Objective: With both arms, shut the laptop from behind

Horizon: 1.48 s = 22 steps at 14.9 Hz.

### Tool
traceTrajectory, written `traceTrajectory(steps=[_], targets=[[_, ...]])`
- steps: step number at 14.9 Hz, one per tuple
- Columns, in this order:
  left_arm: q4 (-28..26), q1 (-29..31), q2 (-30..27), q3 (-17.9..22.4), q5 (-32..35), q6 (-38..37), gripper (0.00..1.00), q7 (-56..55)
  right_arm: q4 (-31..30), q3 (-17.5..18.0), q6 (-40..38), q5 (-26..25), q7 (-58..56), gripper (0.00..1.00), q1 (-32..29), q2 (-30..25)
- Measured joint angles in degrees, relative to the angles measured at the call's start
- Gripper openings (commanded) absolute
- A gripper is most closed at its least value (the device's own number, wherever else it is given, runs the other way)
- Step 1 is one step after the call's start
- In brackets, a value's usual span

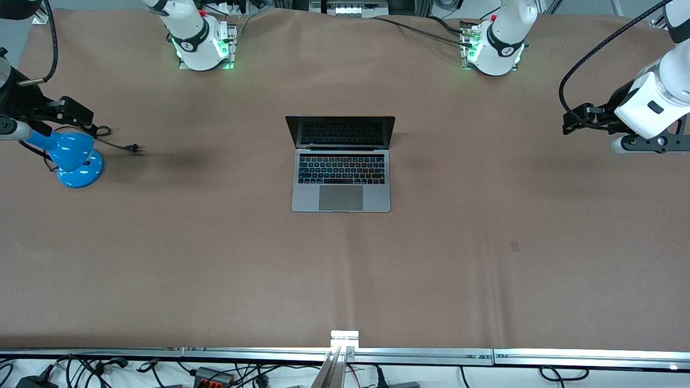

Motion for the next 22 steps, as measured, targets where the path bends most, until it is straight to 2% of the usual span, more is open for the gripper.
traceTrajectory(steps=[2,3,4,5,6,7,17,20,22], targets=[[0.0,0.0,0.0,0.0,0.0,0.0,1.0,0.0,0.0,-0.03,-0.15,0.0,0.0,1.0,-0.02,-0.08],[0.0,0.0,0.0,0.0,0.0,0.0,0.87,0.0,0.0,-0.04,-0.15,0.0,0.0,1.0,-0.06,-0.09],[0.0,0.0,0.0,0.0,0.0,-0.03,0.47,0.0,0.0,-0.05,-0.15,0.0,0.0,0.85,-0.08,-0.09],[0.0,0.0,0.0,0.0,0.0,-0.13,0.14,0.0,0.0,-0.05,-0.17,0.0,0.0,0.38,-0.08,-0.09],[-0.01,0.0,0.0,0.0,0.0,-0.52,0.01,-0.1,0.0,-0.05,-0.26,0.0,0.0,0.13,-0.08,-0.1],[-0.01,0.0,0.0,0.0,0.0,-1.11,0.01,-0.19,0.0,-0.04,-0.64,0.0,0.0,0.0,-0.07,-0.1],[-0.96,-0.82,0.11,-0.99,-0.73,-6.18,0.01,1.67,-0.24,0.24,-6.05,0.26,0.0,0.0,0.07,0.57],[-3.46,-1.22,0.78,-3.36,-3.95,-5.67,0.01,1.7,-1.71,0.33,-9.16,3.96,0.0,0.0,0.18,1.35],[-7.49,-1.21,1.6,-6.73,-6.47,-4.3,0.0,1.16,-3.07,0.45,-11.5,7.36,-0.02,0.0,0.53,3.05]])
